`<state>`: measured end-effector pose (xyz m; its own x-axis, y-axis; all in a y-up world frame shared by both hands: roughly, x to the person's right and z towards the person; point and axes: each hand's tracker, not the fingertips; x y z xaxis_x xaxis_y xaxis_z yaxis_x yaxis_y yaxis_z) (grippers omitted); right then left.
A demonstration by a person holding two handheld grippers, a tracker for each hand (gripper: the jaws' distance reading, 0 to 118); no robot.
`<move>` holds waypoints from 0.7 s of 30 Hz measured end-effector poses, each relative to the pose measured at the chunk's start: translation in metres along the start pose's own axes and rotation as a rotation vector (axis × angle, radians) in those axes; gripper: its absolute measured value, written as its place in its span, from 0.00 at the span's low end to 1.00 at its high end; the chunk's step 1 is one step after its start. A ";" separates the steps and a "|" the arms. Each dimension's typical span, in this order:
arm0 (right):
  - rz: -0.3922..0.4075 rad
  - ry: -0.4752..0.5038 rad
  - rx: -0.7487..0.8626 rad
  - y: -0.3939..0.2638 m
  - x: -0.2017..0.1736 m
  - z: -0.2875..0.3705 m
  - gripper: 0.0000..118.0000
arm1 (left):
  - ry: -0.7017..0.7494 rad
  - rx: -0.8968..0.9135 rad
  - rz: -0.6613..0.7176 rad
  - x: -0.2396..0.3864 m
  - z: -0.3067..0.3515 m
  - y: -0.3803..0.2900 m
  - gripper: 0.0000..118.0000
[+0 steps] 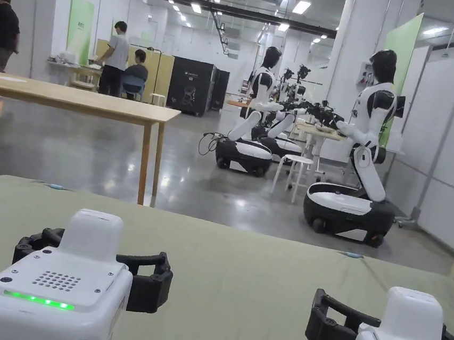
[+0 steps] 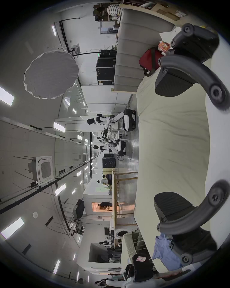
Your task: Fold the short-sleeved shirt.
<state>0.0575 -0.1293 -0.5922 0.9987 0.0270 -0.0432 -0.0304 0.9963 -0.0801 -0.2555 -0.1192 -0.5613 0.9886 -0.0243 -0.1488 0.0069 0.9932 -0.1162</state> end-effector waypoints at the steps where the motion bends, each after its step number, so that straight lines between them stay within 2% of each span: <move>1: 0.000 -0.009 -0.005 0.001 0.000 0.000 1.00 | 0.002 0.002 -0.002 0.000 0.000 0.000 1.00; 11: 0.027 -0.009 0.017 0.003 -0.002 0.002 1.00 | -0.011 0.012 0.010 -0.002 0.002 0.001 1.00; 13: 0.081 0.007 0.023 0.005 -0.006 0.002 1.00 | -0.027 0.026 0.046 -0.006 0.003 0.002 1.00; 14: 0.127 -0.003 0.037 0.006 -0.010 0.002 1.00 | -0.050 0.016 0.111 -0.010 0.002 0.001 1.00; 15: 0.202 -0.024 0.052 0.007 -0.016 0.002 1.00 | -0.092 -0.002 0.205 -0.017 0.000 0.000 1.00; 17: 0.430 -0.021 0.101 0.007 -0.030 0.003 1.00 | -0.179 -0.046 0.485 -0.039 -0.007 -0.007 1.00; 18: 0.610 -0.025 0.127 0.004 -0.040 0.003 1.00 | -0.218 -0.080 0.663 -0.053 -0.012 -0.013 1.00; 20: 1.014 -0.100 0.184 -0.010 -0.061 0.002 1.00 | -0.283 -0.178 1.051 -0.080 -0.025 -0.035 1.00; 21: 1.255 -0.158 0.241 -0.025 -0.069 0.000 1.00 | -0.326 -0.229 1.286 -0.093 -0.031 -0.052 1.00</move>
<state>-0.0108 -0.1558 -0.5869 0.2866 0.9443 0.1617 -0.9561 0.2712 0.1108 -0.3525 -0.1726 -0.5722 0.2659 0.9631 -0.0407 -0.9391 0.2492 -0.2368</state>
